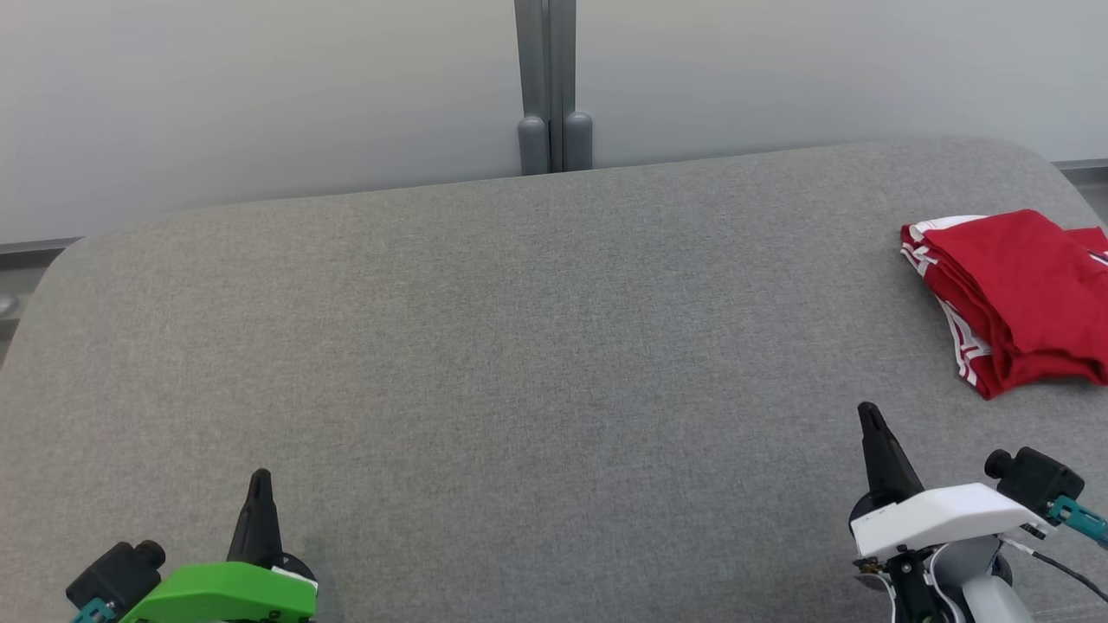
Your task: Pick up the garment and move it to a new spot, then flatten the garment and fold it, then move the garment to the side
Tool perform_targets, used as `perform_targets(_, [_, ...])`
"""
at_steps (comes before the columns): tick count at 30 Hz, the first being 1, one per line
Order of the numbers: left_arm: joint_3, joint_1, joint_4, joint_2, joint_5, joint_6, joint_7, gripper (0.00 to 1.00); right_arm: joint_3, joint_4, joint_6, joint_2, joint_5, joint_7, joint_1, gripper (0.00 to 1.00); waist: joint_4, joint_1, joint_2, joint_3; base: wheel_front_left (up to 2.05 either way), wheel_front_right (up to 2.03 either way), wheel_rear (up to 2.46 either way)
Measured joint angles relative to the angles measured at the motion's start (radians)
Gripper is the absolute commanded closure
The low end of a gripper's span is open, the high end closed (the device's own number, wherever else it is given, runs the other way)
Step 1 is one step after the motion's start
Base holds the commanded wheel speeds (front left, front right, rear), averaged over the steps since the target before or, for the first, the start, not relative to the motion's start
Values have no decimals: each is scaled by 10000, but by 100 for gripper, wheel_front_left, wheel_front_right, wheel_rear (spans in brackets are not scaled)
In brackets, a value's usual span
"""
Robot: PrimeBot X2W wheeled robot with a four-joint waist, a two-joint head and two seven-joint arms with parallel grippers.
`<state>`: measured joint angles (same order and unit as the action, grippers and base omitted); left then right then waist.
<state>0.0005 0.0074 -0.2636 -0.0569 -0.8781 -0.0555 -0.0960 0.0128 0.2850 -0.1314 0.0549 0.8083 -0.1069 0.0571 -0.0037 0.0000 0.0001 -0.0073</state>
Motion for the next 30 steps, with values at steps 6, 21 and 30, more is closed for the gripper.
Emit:
perform_targets(6, [104, -99, 21, 6, -677, -75, 209, 100, -94, -35, 0, 12, 767, 194, 64, 100, 3, 0, 0, 7, 0, 0, 0])
perform_targets(21, [351, -335, 46, 17, -2286, -238, 663, 100, -332, -123, 8, 27, 2539, 633, 122, 100, 9, 0, 0, 25, 0, 0, 0])
perform_targets(30, [491, -453, 67, 27, -3129, -324, 911, 100, -462, -171, 10, 29, 3511, 882, 190, 100, 13, 0, 0, 36, 0, 0, 0])
